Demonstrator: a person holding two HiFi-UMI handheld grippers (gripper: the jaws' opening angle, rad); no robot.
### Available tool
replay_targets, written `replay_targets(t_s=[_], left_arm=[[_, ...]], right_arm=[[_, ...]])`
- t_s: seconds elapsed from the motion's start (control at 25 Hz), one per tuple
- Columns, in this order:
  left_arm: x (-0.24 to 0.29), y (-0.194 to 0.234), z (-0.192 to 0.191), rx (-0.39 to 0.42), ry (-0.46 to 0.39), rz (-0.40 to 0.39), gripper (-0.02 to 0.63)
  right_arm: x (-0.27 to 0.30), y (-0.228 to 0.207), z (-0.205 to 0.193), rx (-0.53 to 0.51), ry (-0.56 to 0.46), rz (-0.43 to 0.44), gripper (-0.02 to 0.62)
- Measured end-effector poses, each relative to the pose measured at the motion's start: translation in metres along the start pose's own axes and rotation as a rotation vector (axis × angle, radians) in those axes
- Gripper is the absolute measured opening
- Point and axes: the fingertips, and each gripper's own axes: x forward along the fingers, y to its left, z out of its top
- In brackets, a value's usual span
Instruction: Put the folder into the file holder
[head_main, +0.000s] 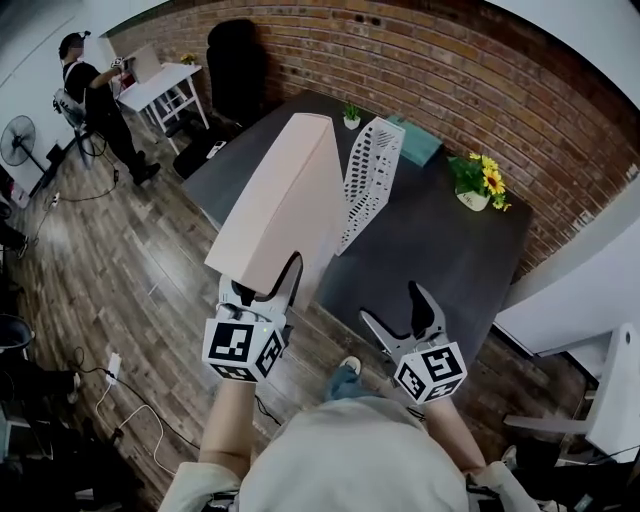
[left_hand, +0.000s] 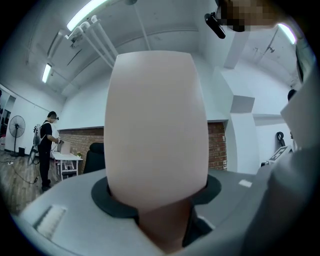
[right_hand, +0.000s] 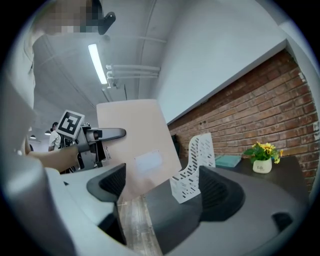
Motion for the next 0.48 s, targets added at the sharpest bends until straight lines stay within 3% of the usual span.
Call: replay_targets(t_s=[0.48], left_arm=[[0.095,0.017,-0.009,0.002,0.022,-0.090,0.270]], right_arm=[[0.046,-0.053,0.002,0.009,0.004,-0.063,0.430]])
